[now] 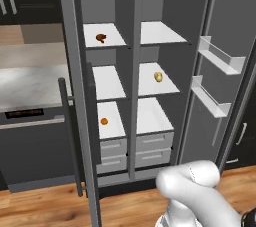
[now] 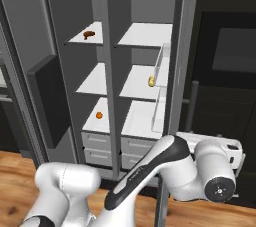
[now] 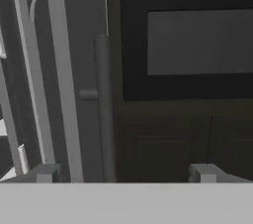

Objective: There's a chicken drumstick in the fridge that needs to be moved to the freezer for freezing. Pick up the chicken drumstick from the fridge, place it on any shelf in the freezer, and close the fridge and freezer doors when done.

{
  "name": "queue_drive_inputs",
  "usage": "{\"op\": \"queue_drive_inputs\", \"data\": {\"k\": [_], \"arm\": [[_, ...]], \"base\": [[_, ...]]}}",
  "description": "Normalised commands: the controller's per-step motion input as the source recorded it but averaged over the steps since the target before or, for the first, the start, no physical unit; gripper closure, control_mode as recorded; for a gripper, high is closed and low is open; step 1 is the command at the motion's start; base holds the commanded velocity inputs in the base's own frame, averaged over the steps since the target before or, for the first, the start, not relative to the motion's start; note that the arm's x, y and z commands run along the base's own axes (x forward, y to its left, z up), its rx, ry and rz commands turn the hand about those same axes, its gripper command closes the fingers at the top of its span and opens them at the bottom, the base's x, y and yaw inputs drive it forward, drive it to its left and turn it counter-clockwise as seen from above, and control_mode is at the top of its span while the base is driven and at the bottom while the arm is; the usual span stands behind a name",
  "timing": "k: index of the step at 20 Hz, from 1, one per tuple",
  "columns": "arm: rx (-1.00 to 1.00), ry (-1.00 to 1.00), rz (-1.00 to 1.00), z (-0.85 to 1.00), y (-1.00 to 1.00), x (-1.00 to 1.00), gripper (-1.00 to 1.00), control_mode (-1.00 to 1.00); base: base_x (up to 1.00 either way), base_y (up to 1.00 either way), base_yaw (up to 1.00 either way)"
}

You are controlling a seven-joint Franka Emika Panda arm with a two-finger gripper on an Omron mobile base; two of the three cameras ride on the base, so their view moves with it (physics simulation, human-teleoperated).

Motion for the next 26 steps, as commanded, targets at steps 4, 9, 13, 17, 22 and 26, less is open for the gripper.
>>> {"op": "queue_drive_inputs", "data": {"k": [4,9,13,17,22,26], "arm": [[0.00,-0.12,0.05,-0.41,-0.48,0.67,-1.00,-1.00],[0.00,-0.06,0.13,-0.43,-0.39,0.77,-1.00,-1.00],[0.07,-0.02,0.29,-0.31,-0.42,0.56,-1.00,-1.00],[0.05,0.00,0.28,-0.31,-0.39,0.62,-1.00,-1.00],[0.02,0.00,0.21,-0.26,-0.44,0.53,-1.00,-1.00],[0.00,-0.04,0.13,-0.34,-0.20,0.50,-1.00,-1.00]], "base": [[0.00,0.00,0.00],[0.00,0.00,0.00],[0.00,0.00,0.00],[0.00,0.00,0.00],[0.00,0.00,0.00],[0.00,0.00,0.00]]}}
